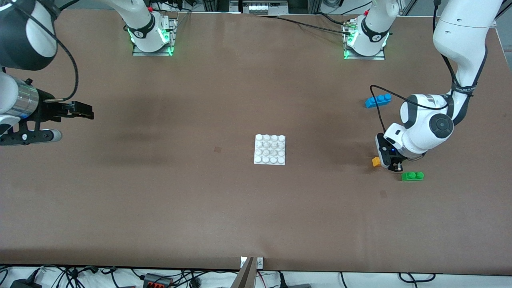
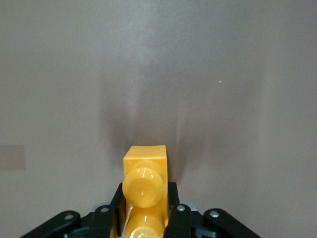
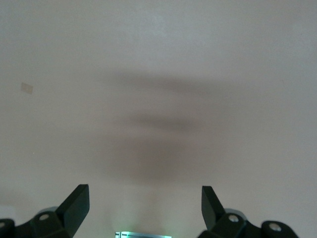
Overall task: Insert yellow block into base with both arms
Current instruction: 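Carry the yellow brick with the left gripper above the base plate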
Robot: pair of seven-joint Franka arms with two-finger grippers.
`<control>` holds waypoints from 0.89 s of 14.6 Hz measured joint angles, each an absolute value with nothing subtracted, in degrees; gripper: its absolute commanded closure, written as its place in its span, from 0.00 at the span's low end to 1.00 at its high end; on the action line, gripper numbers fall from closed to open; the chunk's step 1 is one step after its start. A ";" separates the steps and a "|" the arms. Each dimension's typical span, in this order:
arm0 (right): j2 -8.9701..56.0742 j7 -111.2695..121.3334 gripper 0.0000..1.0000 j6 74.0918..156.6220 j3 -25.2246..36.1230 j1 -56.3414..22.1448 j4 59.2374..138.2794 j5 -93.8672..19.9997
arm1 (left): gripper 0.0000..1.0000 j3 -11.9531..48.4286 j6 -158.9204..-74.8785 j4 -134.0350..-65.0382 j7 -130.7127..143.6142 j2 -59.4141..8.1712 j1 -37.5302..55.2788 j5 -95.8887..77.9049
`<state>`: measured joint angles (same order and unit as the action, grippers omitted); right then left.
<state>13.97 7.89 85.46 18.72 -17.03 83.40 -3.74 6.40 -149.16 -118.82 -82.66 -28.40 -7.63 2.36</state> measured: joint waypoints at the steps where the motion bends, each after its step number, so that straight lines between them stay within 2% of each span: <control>1: 12.76 7.90 0.00 86.52 12.77 -11.13 84.73 -2.84 | 0.93 7.52 -148.83 -118.51 -82.67 -28.35 -8.67 2.36; 2: 11.35 7.90 0.00 88.00 8.65 -6.91 86.51 -2.40 | 0.93 8.51 -147.34 -117.96 -82.67 -28.26 -9.27 2.36; 4: 7.20 7.90 0.00 93.08 4.32 -2.21 92.38 -2.15 | 0.93 10.30 -140.37 -114.96 -82.41 -28.11 -9.45 2.16; 6: 2.06 7.90 0.00 97.35 -0.24 2.51 99.42 -1.95 | 0.97 13.43 -129.25 -109.82 -79.05 -27.89 -9.50 1.19; 8: -1.37 7.90 0.00 98.26 -2.13 4.72 102.78 -1.86 | 0.99 17.58 -120.17 -105.73 -74.04 -27.33 -9.47 1.02; 10: -2.79 7.90 0.00 96.93 -2.19 5.16 102.90 -1.86 | 0.99 22.32 -117.72 -104.34 -67.93 -26.42 -9.31 1.00; 13: -3.00 7.90 0.00 94.04 -1.70 5.17 100.87 -1.86 | 0.99 28.17 -118.48 -103.83 -61.22 -26.60 -6.37 1.01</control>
